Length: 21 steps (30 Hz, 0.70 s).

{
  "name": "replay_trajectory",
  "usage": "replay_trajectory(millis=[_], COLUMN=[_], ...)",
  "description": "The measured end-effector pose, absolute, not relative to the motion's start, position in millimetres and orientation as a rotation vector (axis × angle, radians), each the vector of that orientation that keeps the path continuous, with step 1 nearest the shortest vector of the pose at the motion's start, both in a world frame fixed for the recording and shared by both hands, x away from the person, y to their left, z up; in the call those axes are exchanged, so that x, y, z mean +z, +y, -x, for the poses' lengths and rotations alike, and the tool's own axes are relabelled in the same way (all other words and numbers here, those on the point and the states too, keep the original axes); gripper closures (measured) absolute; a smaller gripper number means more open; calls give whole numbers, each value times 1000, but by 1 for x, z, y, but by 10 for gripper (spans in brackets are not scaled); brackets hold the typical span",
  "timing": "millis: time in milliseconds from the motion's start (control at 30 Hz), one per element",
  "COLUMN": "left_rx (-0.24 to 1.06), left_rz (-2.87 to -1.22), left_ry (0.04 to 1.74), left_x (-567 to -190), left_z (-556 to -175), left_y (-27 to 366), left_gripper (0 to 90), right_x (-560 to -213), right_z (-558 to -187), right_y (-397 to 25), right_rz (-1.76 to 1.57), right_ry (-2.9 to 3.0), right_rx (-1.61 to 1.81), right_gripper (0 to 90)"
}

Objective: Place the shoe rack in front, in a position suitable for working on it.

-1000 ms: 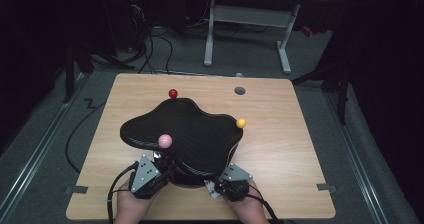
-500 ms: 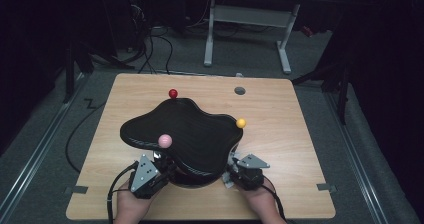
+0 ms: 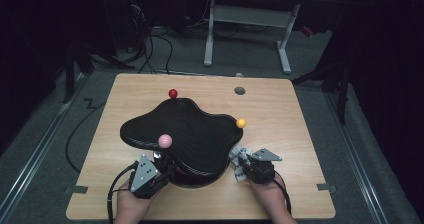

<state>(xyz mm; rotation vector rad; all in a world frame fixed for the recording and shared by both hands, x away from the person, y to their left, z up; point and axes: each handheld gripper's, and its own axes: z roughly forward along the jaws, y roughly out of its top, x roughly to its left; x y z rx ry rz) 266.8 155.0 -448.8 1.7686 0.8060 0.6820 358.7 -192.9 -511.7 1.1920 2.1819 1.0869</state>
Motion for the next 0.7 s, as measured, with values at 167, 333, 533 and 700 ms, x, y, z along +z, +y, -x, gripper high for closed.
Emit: replay_trajectory(millis=[167, 333, 533, 700], left_rx=[681, 677, 675, 674], left_rz=[-1768, -1770, -1772, -1770], left_ry=[807, 806, 804, 803], left_x=[-449, -449, -448, -449], left_z=[-267, -267, -267, -268], left_y=[155, 155, 155, 155], left_gripper=[739, 738, 739, 739], right_x=[-512, -512, -511, -512], right_z=[-359, -357, -353, -348], right_y=[-192, -191, -188, -181], right_rz=[-1170, -1129, -1087, -1045], right_ry=[2191, 2199, 2227, 2254], right_rx=[1093, 1096, 1115, 1113], right_gripper=[733, 741, 755, 756])
